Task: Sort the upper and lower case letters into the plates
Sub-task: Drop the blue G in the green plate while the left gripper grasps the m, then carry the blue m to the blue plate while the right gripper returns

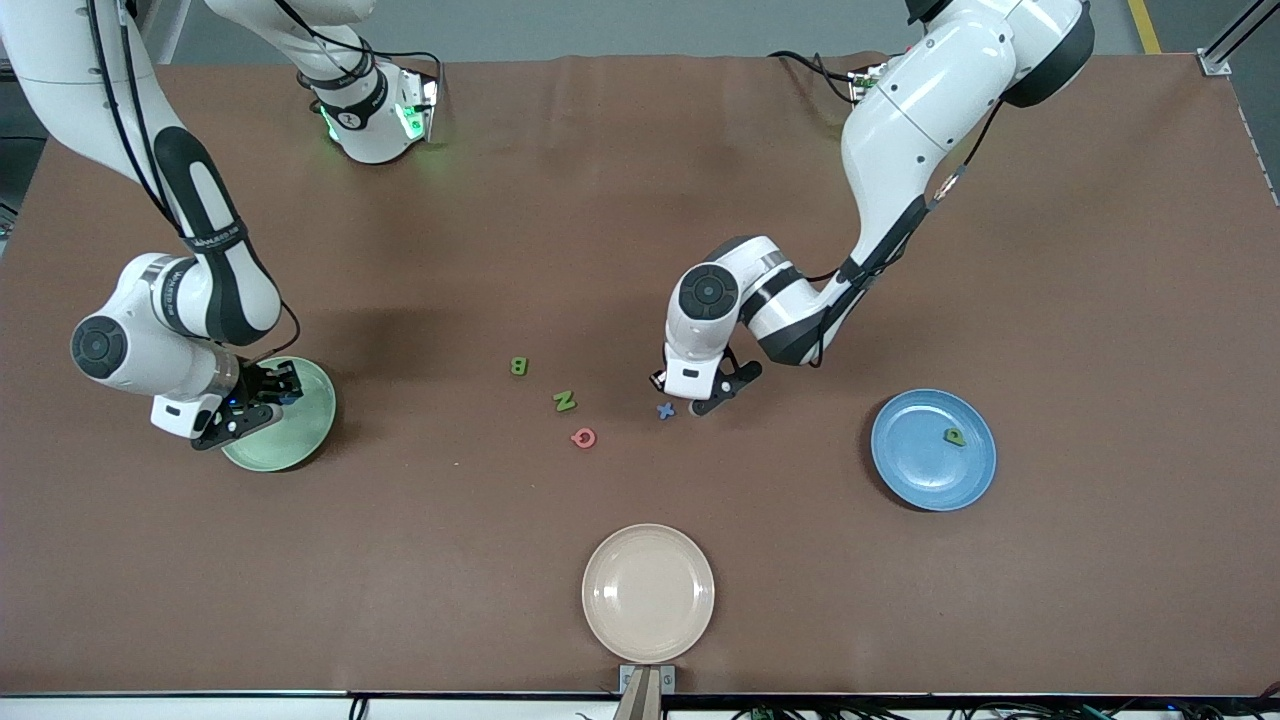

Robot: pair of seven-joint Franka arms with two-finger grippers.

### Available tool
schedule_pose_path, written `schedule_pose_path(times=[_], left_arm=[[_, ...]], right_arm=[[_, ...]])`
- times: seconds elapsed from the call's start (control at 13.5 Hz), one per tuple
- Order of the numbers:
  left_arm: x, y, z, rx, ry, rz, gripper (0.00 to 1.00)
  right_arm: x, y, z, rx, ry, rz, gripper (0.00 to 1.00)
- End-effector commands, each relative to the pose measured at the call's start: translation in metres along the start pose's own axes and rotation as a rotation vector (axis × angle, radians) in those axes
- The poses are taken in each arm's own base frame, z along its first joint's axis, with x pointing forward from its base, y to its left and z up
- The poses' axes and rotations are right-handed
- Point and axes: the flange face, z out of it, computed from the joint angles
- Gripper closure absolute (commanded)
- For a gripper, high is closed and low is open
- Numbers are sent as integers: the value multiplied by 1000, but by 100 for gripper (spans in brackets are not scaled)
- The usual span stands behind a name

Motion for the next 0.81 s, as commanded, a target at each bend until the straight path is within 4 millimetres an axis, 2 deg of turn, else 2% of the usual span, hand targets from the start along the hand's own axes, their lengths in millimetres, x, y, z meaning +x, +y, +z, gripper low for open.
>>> schedule_pose_path(times=[0.0,0.07,0.15,0.22,0.3,0.37,0.44,0.52,0.59,0.67,0.74], left_arm=[[6,5,0,-15,23,-1,77],[15,4,-8,-18,34,-8,86],[27,3,-22,-26,50,-23,92],[49,-2,-36,-24,74,-46,97],[69,-7,-62,-23,100,-71,99],[93,-16,-84,-26,120,-102,100],[125,-29,-112,-39,147,-132,100],[152,-45,-128,-23,162,-120,100],[179,-68,-135,19,153,-80,100],[197,-94,-137,48,143,-40,100],[226,-124,-137,68,130,-13,100]], right_arm=[[-4,-2,-3,-6,13,-6,66],[-3,-3,-4,-6,13,-8,55],[-2,-4,-5,-6,13,-8,33],[1,-4,-11,-8,18,-7,19],[3,-7,-17,-6,19,-6,19],[7,-10,-32,-6,26,-12,18],[14,-20,-45,-4,25,-24,18],[24,-39,-62,0,20,0,18],[35,-66,-76,5,5,62,17],[49,-101,-89,5,-9,144,12],[62,-134,-93,0,-18,211,3]])
